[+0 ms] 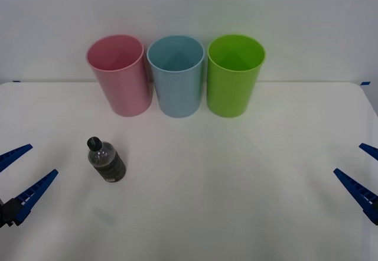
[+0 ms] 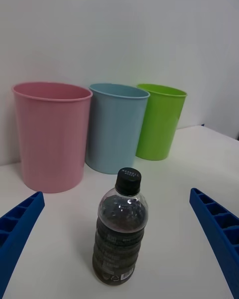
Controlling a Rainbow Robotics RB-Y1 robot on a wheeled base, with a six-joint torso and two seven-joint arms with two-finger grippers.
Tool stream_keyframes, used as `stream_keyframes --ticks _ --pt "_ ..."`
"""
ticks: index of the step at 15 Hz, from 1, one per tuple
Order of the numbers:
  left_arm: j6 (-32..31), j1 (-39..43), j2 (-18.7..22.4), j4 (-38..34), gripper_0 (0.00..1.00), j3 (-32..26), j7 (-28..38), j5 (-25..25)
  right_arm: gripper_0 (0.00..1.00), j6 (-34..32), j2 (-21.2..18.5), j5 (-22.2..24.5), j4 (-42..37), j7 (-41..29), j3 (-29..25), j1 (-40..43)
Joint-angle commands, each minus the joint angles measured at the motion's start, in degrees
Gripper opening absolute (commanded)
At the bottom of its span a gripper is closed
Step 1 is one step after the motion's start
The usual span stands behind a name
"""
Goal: Grasp the object on the table and drop it into the matching bin: aluminum can to the light blue bin, PET bottle to the pink bin.
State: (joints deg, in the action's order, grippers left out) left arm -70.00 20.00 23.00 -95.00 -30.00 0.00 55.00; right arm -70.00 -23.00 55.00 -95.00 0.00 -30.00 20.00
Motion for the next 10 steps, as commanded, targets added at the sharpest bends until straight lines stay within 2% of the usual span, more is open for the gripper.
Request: stream_keyframes --ticks 1,3,10 --pt "0.00 0.00 0.00 0.00 1.00 0.00 0.00 0.00 1.00 0.00 0.00 0.00 0.00 0.00 0.00 0.00" --pt "-0.22 0.22 -2.35 1.14 1.00 0.64 0.00 0.37 1.00 0.00 0.00 0.00 0.00 0.00 0.00 0.00" --pt "-0.22 4.17 -1.20 1.22 1.00 0.73 -2.81 0.19 1.00 0.00 0.00 0.00 0.00 0.00 0.00 0.00"
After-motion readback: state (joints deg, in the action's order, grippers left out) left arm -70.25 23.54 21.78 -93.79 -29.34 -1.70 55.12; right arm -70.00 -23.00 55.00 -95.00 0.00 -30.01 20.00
